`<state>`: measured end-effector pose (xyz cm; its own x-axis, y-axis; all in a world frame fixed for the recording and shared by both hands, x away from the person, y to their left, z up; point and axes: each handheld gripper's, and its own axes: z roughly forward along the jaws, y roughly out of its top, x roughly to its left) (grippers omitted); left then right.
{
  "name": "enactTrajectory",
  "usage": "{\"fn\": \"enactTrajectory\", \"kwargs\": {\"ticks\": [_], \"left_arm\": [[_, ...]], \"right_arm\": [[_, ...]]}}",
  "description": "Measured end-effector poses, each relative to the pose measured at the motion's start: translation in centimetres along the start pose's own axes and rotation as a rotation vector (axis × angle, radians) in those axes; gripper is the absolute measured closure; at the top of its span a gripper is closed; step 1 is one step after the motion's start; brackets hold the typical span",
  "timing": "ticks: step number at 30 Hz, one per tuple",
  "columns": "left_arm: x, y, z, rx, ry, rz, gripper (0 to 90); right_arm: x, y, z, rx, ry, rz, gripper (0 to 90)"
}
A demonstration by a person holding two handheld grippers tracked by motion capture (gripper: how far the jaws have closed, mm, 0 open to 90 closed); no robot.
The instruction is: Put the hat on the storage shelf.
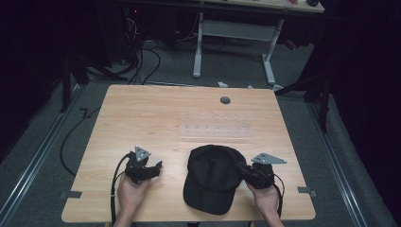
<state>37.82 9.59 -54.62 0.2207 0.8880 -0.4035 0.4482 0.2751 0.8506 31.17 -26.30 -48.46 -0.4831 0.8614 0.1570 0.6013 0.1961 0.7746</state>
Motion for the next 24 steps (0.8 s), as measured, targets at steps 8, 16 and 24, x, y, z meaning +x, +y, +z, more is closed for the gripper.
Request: {"fn": "enactTrajectory", "kwargs": {"ticks": [8,16,24], "left_arm": [[0.0,0.0,0.1,-0.001,0.012,-0.003,28.5],[0.0,0.0,0.1,0.003,0.007,0.002,26.6],[0.0,0.0,-0.1,0.01,-0.009,-0.006,26.3]], "right_arm": [[-0.2,0.3,-0.1,-0.015,0.012,0.003,86.7],[-0.1,1.3,-0.9,-0.058,0.03,-0.017,86.8],[0.0,2.5,-1.6,-0.082,0.052,-0.046,87.0]]}}
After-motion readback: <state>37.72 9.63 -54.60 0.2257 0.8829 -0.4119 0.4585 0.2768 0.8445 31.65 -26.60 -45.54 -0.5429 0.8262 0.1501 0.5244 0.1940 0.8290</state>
